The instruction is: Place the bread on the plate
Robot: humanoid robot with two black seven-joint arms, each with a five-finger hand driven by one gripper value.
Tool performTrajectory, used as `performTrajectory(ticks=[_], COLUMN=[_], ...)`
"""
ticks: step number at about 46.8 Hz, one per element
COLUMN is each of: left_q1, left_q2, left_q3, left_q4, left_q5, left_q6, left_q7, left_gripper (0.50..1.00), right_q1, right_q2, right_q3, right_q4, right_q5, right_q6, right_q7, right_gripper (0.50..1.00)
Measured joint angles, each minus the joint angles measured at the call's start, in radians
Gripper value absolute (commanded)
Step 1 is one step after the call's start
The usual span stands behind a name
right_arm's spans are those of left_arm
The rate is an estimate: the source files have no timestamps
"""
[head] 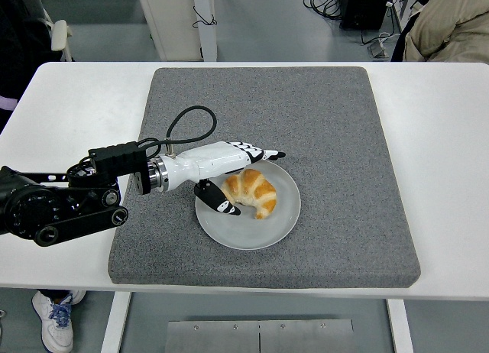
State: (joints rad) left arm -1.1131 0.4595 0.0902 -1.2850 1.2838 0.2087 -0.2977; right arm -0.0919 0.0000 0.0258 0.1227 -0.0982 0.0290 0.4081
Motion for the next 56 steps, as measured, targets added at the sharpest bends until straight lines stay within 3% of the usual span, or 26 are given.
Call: performTrajectory(ticks=[14, 32, 47, 56], left_q1=[-0.003, 0.031, 0.156, 0.194], left_q2=[0.018, 0.035, 0.037, 0.017], left_q3=[-0.104, -0.271, -0.446, -0.529], left_q4=[-0.011, -0.002, 0.009, 0.096], left_q5=[-0.298, -0.528, -0.598, -0.655], left_q6=[-0.019, -0.055, -0.053, -0.065], left_q7=[-0.064, -0.073, -0.144, -0.176], left_gripper=[0.972, 0.974, 0.974, 0.974], right_q1=[0.000, 0.000, 0.000, 0.000], right_q2=[0.000, 0.000, 0.000, 0.000], right_q3=[0.000, 0.000, 0.000, 0.000], right_q4=[0.000, 0.000, 0.000, 0.000], right_q5=[0.000, 0.000, 0.000, 0.000], right_q6=[0.000, 0.000, 0.000, 0.000], right_q7=[0.000, 0.000, 0.000, 0.000], right_gripper=[1.000, 1.000, 1.000, 1.000])
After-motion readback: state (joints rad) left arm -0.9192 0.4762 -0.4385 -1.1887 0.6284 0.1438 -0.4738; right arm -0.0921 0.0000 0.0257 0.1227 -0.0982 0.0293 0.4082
